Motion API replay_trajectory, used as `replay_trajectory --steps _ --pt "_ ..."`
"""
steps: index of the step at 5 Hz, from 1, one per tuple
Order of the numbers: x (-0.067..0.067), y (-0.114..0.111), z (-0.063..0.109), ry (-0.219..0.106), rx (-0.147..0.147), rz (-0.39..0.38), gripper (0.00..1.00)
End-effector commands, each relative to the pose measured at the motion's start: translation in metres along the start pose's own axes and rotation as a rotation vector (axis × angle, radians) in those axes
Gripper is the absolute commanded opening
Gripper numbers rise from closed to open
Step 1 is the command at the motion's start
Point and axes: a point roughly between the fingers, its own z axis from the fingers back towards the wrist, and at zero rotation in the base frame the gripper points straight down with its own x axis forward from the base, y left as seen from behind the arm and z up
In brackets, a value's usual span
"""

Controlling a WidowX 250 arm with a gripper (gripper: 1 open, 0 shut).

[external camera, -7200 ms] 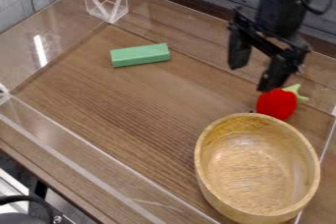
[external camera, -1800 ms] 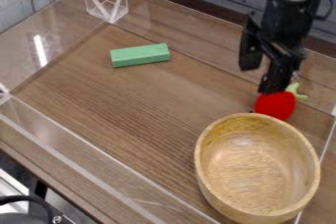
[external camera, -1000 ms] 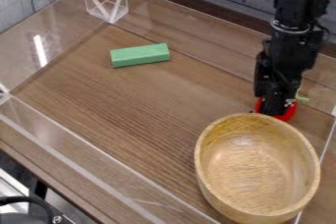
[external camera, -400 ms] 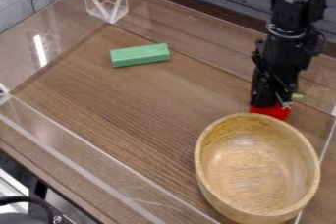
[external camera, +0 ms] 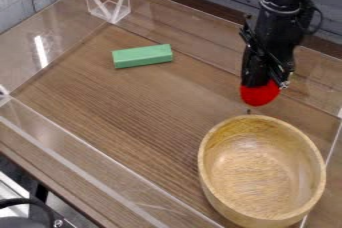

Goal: Move the red object to the left side of the table

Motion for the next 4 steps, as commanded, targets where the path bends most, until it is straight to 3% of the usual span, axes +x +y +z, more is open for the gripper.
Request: replay_trajectory --steps 1,2,4 --pt "0.002 0.012 0.035 -0.067 0.051 0.017 0.0" --pt "-0.012 0.026 0.051 -0.069 0.084 0.071 0.0" --pt "-0.076 0.087 0.069 -0.023 0.164 0.292 0.0"
